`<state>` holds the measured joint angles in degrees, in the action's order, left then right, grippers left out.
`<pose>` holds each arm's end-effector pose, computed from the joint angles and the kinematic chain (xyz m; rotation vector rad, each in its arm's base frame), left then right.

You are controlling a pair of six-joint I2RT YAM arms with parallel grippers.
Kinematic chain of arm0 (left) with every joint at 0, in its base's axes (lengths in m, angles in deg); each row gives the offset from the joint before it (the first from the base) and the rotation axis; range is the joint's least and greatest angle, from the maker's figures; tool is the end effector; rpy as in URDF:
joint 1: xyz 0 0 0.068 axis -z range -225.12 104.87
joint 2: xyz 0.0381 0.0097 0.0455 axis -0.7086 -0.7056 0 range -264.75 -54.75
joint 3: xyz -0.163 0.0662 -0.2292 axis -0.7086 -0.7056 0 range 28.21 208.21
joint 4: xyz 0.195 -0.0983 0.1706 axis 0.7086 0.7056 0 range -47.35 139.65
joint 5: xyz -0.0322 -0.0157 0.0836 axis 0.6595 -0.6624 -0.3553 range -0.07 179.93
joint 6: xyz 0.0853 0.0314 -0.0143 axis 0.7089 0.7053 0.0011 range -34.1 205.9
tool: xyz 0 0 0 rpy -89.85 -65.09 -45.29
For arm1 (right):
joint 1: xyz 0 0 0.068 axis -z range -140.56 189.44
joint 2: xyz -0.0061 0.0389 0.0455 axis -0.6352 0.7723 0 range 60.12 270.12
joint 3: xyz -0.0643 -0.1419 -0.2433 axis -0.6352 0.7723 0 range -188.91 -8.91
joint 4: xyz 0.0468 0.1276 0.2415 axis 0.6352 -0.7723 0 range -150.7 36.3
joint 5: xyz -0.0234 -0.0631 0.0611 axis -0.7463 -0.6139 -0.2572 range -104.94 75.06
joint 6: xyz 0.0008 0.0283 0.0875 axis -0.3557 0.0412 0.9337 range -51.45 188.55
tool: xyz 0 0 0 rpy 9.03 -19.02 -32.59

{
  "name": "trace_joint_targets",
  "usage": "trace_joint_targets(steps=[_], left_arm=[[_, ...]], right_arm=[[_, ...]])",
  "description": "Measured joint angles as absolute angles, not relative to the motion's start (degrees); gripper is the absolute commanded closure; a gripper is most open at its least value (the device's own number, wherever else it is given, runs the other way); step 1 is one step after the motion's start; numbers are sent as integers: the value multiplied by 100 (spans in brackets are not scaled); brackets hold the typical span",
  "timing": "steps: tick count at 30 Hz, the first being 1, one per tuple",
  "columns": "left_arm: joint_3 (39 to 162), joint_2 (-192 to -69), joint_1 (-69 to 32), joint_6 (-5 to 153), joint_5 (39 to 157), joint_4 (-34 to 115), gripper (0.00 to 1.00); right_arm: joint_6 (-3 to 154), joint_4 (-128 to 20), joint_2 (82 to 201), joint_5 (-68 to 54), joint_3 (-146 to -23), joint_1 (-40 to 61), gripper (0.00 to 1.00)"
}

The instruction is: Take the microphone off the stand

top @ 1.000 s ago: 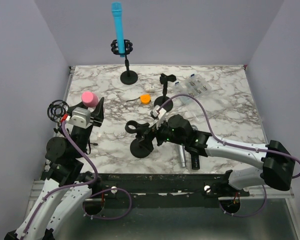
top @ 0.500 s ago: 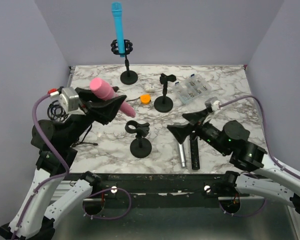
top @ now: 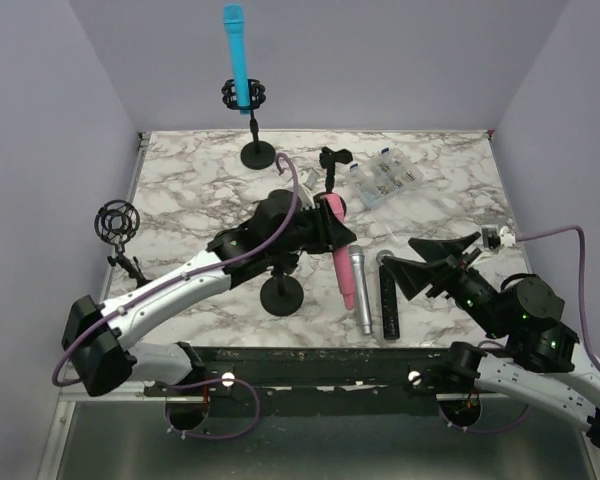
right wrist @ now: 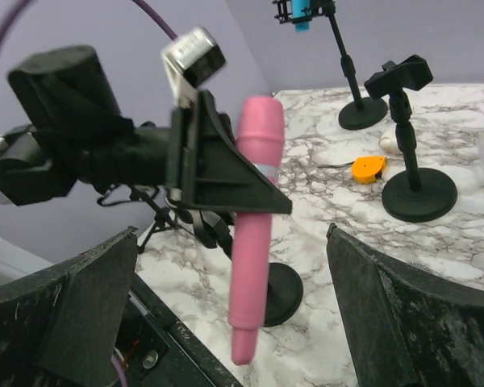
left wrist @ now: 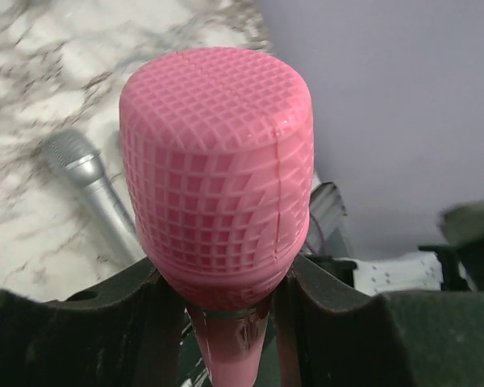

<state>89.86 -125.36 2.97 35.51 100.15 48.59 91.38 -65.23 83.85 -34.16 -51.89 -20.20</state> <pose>0.2193 -0.2663 0.3568 0.0997 2.0551 -1.3149 0.0946 0.1080 0.3897 -0.1956 1.5001 0.9313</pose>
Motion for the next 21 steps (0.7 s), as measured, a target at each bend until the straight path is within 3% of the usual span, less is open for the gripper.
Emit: trace_joint_targets(steps=[9, 16, 21], left_arm=[[9484, -14214, 1136, 2749, 7893, 6087, 100], [9554, -14759, 1163, 2602, 7458, 6539, 100], [10192, -15554, 1163, 2674, 7473, 6762, 90]], right_arm=[[9300, -6735, 7421, -3586, -4986, -2020, 0], [9363, -7054, 6929, -3707, -4986, -2020, 0], [9361, -7196, 6767, -3718, -4986, -2020, 1]])
